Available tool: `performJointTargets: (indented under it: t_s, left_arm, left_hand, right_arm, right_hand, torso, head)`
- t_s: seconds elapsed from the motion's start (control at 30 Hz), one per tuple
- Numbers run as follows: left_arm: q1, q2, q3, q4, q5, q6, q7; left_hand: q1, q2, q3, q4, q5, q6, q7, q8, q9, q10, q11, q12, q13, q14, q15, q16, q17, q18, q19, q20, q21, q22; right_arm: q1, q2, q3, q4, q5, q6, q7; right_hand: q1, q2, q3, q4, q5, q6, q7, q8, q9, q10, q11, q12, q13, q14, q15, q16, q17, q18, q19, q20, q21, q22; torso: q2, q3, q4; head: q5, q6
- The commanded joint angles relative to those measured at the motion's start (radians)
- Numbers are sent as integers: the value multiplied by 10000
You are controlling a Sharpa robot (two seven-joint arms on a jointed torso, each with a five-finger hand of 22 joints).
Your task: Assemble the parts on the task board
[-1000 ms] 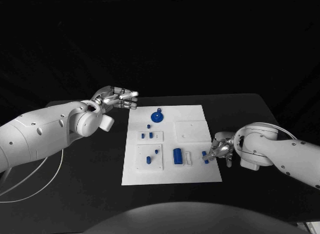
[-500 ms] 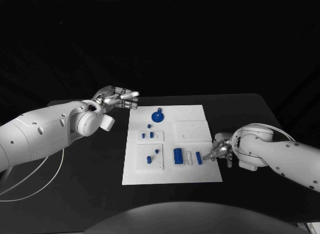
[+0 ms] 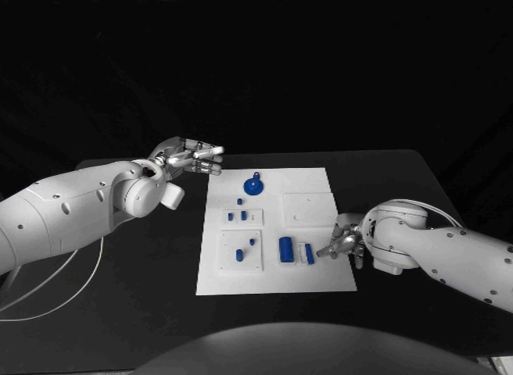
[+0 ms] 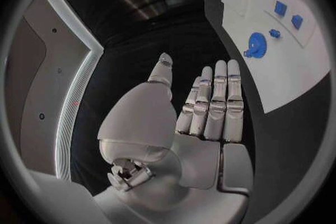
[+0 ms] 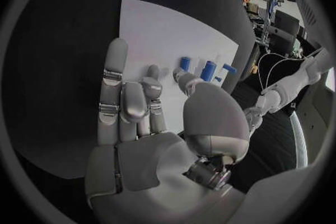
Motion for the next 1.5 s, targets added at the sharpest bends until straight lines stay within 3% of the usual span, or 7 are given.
performJointTargets:
  t_s: [0.03, 0.57, 0.9, 0.97, 1.03, 1.37, 1.5]
  left_arm:
    - [3, -9, 6, 23, -26, 165, 22]
    - [4, -3, 4, 25, -65, 206, -26]
    - [4, 1, 4, 30, -86, 228, -70]
    - [4, 2, 4, 31, -87, 231, -75]
    - [4, 3, 3, 33, -89, 235, -83]
    - [5, -2, 3, 37, -95, 239, -104]
    - [5, -11, 3, 40, -103, 239, -122]
  left_hand:
    - [-100, 21, -3, 41, 26, -32, -9, -39, -9, -68, -22, 26, 17, -55, -10, -19, 15, -77, -7, 35, 43, -17]
    - [-93, 38, -3, 56, 19, -46, -6, -39, -9, -69, -22, 27, 17, -48, -12, -17, 19, -77, -8, 34, 53, -25]
    - [-93, 38, -3, 56, 19, -46, -6, -39, -9, -69, -22, 27, 17, -48, -12, -17, 19, -77, -8, 34, 53, -25]
    - [-93, 38, -3, 56, 19, -46, -6, -39, -9, -69, -22, 27, 17, -48, -12, -17, 19, -77, -8, 34, 53, -25]
    - [-93, 38, -3, 56, 19, -46, -6, -39, -9, -69, -22, 27, 17, -48, -12, -17, 19, -77, -8, 34, 53, -25]
    - [-93, 58, -15, 50, 25, -41, -8, -38, -8, -70, -22, 25, 16, -36, -17, -15, 25, -79, -8, 31, 66, -34]
    - [-93, 58, -15, 50, 25, -41, -8, -38, -8, -70, -22, 25, 16, -36, -17, -15, 25, -79, -8, 31, 66, -34]
  right_arm:
    - [-51, 23, -45, 58, -9, -48, -62]
    - [-50, 258, -50, 243, 109, -52, -16]
    - [-48, 406, -52, 75, -15, 43, -200]
    - [-48, 431, -53, 46, -30, 44, -223]
    - [-48, 490, -58, -18, -61, 22, -243]
    - [-47, 711, -138, -176, -71, 4, -234]
    - [-47, 741, -168, -229, -55, -77, -182]
  right_hand:
    - [-43, 22, 10, 43, 10, -39, -28, -31, 41, 86, 10, 67, 26, 68, -52, -41, 0, -158, 460, -74, 67, -17]
    - [-189, -48, -219, 426, -19, 4, -29, -25, 87, 134, -1, 85, 100, 63, -70, -108, -27, -256, 459, -107, 60, -50]
    - [-105, 170, -49, 440, -15, 280, -144, 18, 321, 194, -69, 133, 154, 65, -113, -134, -38, -306, 459, -142, 66, -60]
    - [1, 287, 49, 335, 6, 288, -158, -2, 383, 194, -77, 130, 153, 69, -111, -140, -46, -315, 459, -139, 64, -64]
    - [-100, 593, 411, -79, 45, 266, -180, -23, 545, 193, -86, 150, 160, 74, -111, -146, -80, -318, 456, -133, 64, -75]
    - [-224, 729, 562, -438, 86, 267, -204, -39, 652, 192, -100, 158, 144, 60, -118, -138, -132, -325, 457, -138, 65, -101]
    - [-212, 705, 675, -762, 558, 188, -197, -42, 533, 144, -94, 104, 109, 45, -107, -207, -205, -336, 453, -129, 21, -129]
  torso:
    - [-5, 5, -7]
    - [3, 3, -2]
    - [-11, -7, 7]
    - [-9, -5, 3]
    - [-5, 1, 4]
    - [2, 2, 2]
    - [3, 4, -9]
  head:
    - [29, -2]
    - [35, -2]
    - [41, -2]
    - [48, -2]
    - [56, -2]
    - [0, -2]
    - [63, 0]
